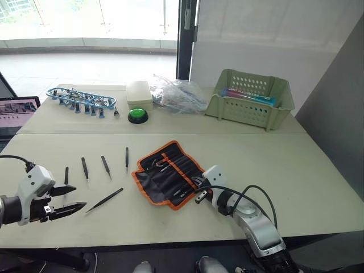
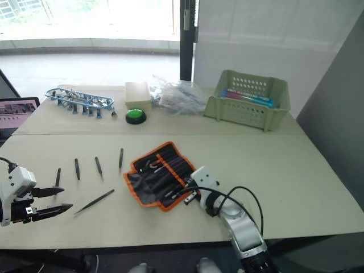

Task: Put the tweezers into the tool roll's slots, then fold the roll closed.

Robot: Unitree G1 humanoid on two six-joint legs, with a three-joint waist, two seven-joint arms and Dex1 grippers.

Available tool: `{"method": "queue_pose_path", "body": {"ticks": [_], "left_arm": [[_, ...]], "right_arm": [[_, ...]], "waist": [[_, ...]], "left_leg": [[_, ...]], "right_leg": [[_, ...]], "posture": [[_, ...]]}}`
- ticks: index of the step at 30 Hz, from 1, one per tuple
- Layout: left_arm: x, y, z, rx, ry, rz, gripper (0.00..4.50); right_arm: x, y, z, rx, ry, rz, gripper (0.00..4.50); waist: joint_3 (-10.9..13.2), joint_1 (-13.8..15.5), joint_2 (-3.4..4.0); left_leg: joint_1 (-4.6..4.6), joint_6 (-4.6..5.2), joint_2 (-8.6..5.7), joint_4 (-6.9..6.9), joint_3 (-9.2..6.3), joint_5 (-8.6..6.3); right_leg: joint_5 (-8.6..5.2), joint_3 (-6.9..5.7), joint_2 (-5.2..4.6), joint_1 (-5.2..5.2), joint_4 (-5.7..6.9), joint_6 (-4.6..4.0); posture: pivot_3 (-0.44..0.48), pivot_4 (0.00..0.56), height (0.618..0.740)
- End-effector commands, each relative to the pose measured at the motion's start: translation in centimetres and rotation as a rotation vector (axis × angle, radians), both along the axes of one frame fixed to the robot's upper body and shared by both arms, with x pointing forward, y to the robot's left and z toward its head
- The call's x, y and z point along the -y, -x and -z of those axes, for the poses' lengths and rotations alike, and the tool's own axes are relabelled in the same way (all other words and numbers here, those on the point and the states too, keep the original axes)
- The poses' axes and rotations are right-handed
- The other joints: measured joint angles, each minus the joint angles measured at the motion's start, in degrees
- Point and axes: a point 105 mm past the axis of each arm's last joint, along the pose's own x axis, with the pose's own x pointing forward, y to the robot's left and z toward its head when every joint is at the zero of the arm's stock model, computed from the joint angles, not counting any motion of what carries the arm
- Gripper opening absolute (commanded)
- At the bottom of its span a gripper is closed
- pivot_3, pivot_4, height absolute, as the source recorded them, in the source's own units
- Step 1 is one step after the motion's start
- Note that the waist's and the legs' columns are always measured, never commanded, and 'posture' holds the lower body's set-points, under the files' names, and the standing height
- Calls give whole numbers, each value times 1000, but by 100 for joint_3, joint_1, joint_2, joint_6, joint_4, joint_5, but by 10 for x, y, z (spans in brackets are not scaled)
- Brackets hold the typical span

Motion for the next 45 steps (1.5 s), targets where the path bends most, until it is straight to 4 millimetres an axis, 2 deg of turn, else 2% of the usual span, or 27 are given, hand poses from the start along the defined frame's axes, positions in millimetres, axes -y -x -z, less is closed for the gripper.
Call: {"method": "queue_pose_path", "body": {"ticks": [1,11,17,20,22,30,35,42,45], "left_arm": [[4,-5,8,32,-31,55,3522],[2,-2,50,-14,-6,20,3522],[7,0,62,-38,10,34,1694],[9,-2,63,-33,20,31,677],[13,-5,57,-16,45,39,19],[16,-17,32,25,73,39,19],[25,-24,11,68,66,74,19],[59,-35,-29,79,64,165,19],[87,-41,-45,-2,127,173,19]], "right_arm": [[0,1,8,-36,14,-6,0],[4,2,5,-31,17,6,0],[7,1,3,-29,20,13,0],[8,1,3,-28,18,16,0],[8,0,3,-29,19,18,0],[8,0,4,-30,18,20,0],[7,0,4,-29,19,18,0],[6,-2,4,-29,22,13,0],[6,-3,3,-25,23,13,0]], "waist": [[-1,9,-1],[-2,21,-1],[-8,30,9],[-15,29,13],[-17,29,15],[-17,33,14],[-18,29,10],[-20,27,6],[-19,31,2]], "left_leg": [[0,0,0,0,0,0],[-1,0,0,0,0,0],[8,0,-2,0,0,0],[8,0,-5,0,3,0],[8,0,-6,0,3,0],[5,0,-5,0,2,0],[1,0,-5,0,1,0],[-6,0,-5,0,-2,0],[-7,1,-7,1,-5,1]], "right_leg": [[6,0,0,0,-1,-10],[9,-1,-1,1,0,-15],[-5,0,-2,10,2,11],[-4,3,-7,10,1,10],[-4,3,-7,10,1,10],[-4,1,-6,8,1,11],[-4,1,-4,6,1,11],[-4,0,-2,2,1,13],[-5,0,1,4,1,18]], "posture": [[0,150,738],[0,150,738],[0,150,738],[0,150,738],[0,150,738],[0,150,738],[0,150,738],[0,150,738],[0,150,738]]}}
